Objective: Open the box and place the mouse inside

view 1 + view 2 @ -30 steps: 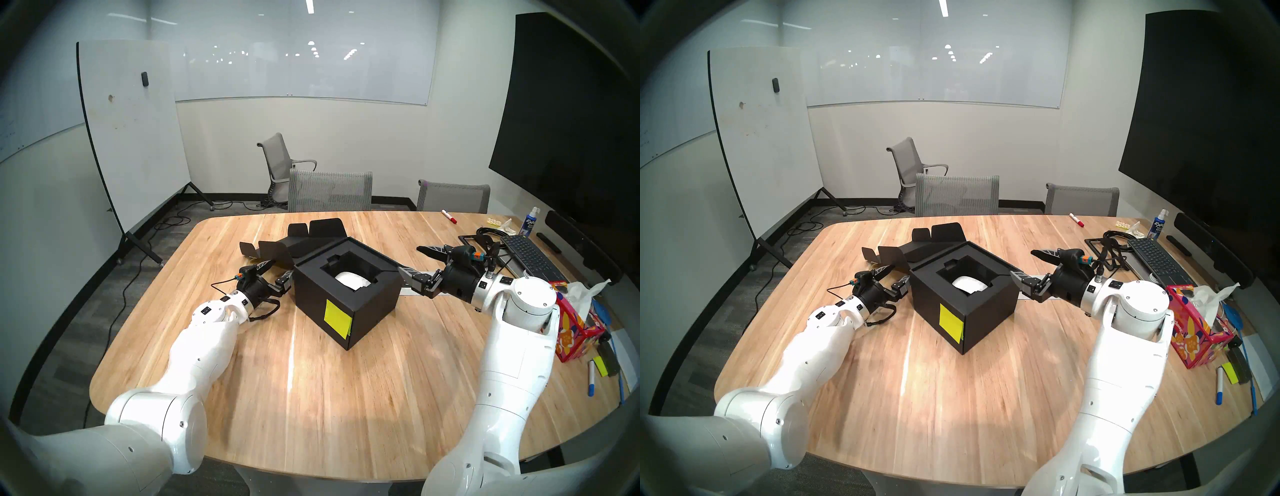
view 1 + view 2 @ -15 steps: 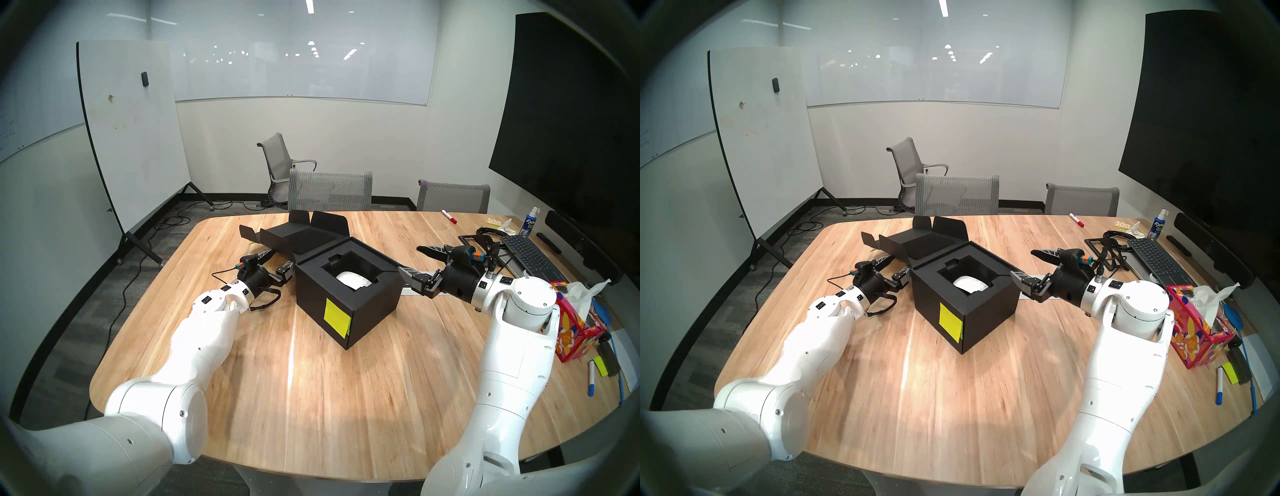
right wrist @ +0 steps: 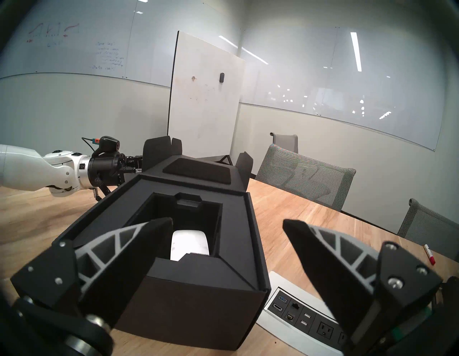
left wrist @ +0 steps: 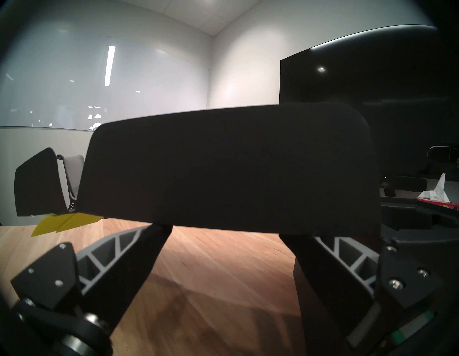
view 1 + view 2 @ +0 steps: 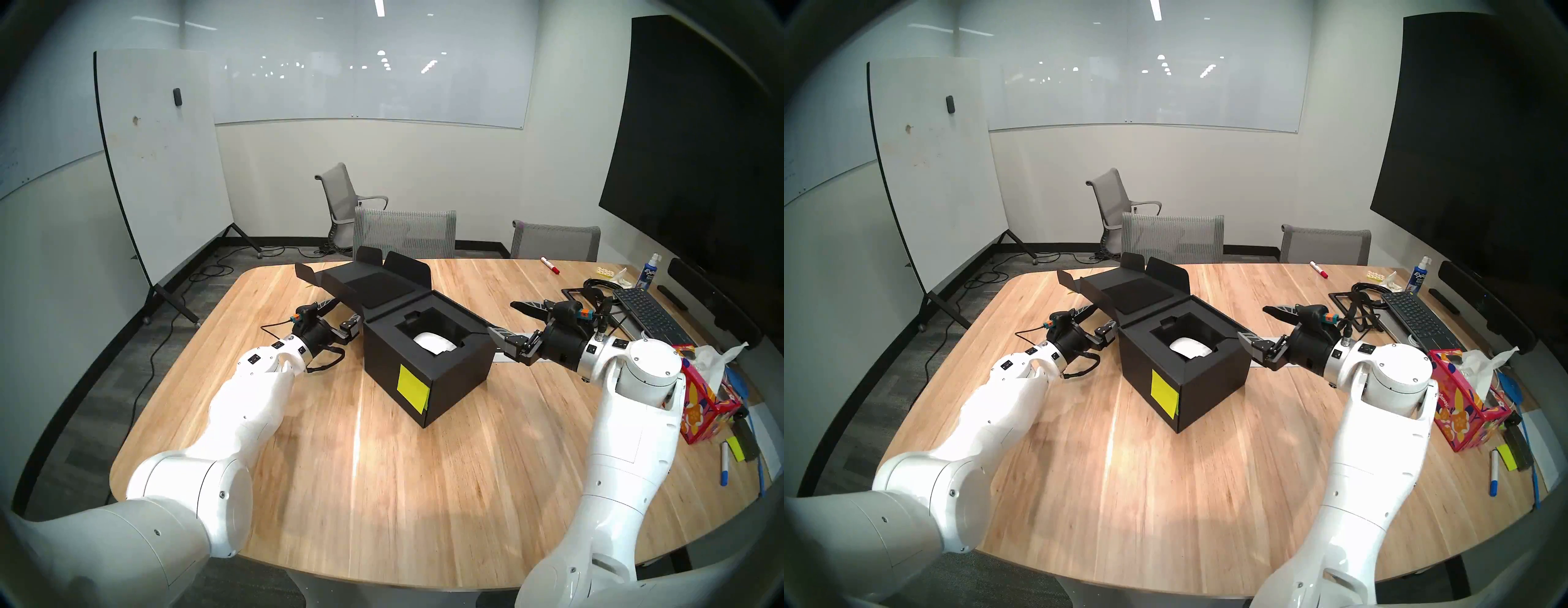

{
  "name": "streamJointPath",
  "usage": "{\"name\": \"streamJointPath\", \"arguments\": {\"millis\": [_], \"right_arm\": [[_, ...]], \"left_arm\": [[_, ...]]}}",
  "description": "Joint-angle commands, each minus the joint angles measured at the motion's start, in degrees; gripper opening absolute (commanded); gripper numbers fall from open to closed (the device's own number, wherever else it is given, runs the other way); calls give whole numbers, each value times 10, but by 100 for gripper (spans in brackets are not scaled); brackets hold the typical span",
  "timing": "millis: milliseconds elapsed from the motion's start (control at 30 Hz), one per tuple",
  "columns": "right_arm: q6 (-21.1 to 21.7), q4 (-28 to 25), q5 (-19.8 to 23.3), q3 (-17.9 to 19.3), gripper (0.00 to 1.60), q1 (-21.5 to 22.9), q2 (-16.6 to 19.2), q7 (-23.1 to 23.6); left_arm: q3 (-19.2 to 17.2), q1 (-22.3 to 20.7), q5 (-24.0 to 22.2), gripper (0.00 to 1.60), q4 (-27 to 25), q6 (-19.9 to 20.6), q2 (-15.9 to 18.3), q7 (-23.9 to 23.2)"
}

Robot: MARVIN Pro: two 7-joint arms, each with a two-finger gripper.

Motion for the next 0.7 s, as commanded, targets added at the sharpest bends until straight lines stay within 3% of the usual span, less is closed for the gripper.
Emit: {"name": "streamJointPath", "arguments": {"millis": [0,667], "right_arm": [[1,-10,3,-1,160,10,0,0],[0,-10,1,1,160,11,-2,2]], "left_arm": [[-3,-22,-1,160,-16,-28,13,-11],[-8,-25,2,160,-39,-64,25,-45]]}}
